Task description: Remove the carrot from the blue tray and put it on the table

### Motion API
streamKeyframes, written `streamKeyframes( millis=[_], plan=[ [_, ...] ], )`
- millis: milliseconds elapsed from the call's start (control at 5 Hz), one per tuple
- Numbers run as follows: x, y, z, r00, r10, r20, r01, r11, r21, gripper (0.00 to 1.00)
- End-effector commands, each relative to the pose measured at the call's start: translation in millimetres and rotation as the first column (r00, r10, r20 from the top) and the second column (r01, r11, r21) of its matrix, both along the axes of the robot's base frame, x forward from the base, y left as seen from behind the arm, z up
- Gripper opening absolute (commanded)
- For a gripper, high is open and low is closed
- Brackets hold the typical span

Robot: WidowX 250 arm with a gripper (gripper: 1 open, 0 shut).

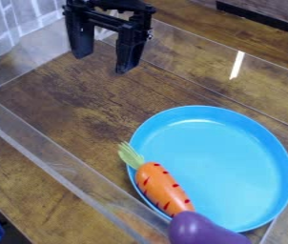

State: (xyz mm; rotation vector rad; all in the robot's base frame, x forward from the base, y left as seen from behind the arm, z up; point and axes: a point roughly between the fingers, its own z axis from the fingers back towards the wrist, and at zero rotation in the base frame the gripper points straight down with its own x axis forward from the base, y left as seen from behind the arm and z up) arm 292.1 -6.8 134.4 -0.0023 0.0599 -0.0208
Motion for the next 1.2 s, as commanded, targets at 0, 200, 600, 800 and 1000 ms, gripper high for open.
streamKeyframes(
  millis=[0,200,600,800,1000],
  plan=[
    [-9.1,-8.8,-13.7,1.0,0.023,-0.009,-0.023,1.0,-0.003,1.0],
    [-14.5,-18.7,-21.4,1.0,-0.002,-0.011,0.002,1.0,-0.009,1.0],
    [-35.6,-63.6,-53.4,0.995,0.074,0.07,-0.072,0.997,-0.034,1.0],
    [-32.6,-82.7,-86.3,0.98,0.158,0.117,-0.153,0.987,-0.056,1.0],
    [-36.5,-96.0,-111.6,0.966,0.212,0.15,-0.204,0.977,-0.07,1.0]
  ],
)
